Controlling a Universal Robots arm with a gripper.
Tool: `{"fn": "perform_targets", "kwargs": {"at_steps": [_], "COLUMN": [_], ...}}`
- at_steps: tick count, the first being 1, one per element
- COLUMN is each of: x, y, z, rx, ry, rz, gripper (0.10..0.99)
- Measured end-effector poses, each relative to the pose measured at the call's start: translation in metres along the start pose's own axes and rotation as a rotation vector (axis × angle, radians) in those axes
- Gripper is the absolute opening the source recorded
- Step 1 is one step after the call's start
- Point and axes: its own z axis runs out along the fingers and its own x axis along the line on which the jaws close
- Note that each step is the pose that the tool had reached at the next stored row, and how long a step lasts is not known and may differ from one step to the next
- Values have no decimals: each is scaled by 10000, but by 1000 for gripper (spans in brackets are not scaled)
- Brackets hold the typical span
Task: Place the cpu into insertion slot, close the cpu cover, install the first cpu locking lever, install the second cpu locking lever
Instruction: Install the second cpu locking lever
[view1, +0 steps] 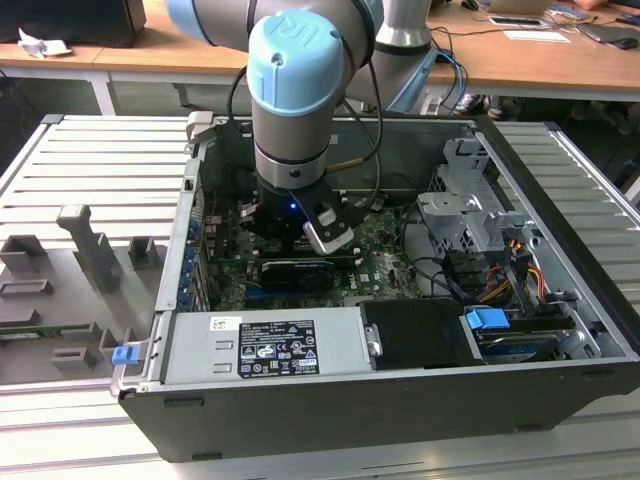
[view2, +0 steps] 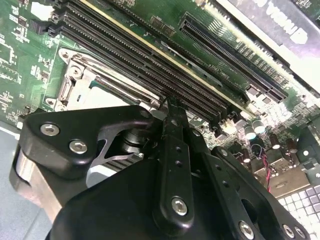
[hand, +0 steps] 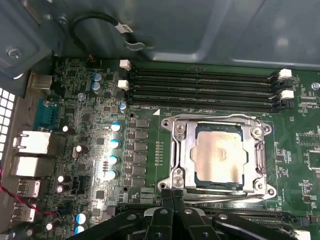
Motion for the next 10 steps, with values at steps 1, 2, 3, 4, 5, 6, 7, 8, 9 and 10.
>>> {"fn": "perform_targets", "kwargs": {"at_steps": [1,2,3,4,5,6,7,8,9,10], "x": [3,7,12,15,19,21,27,32,43,46], "y": [0,-2,-5,-8,-10,-12,-14,-14,-14,-16], "z": [2,6,11,18,28,32,37,42,50,55], "rx": [-35,-116,-179,-203,-214,-216,-225,-236,-254,-271], "ry": [-4,-13,-22,-30,-35,-36,-41,-45,-57,-57], "rz": [-2,-7,-10,-12,-15,-17,-20,-21,-24,-25], "gripper": [106,106,106,106,106,106,106,106,106,106]}}
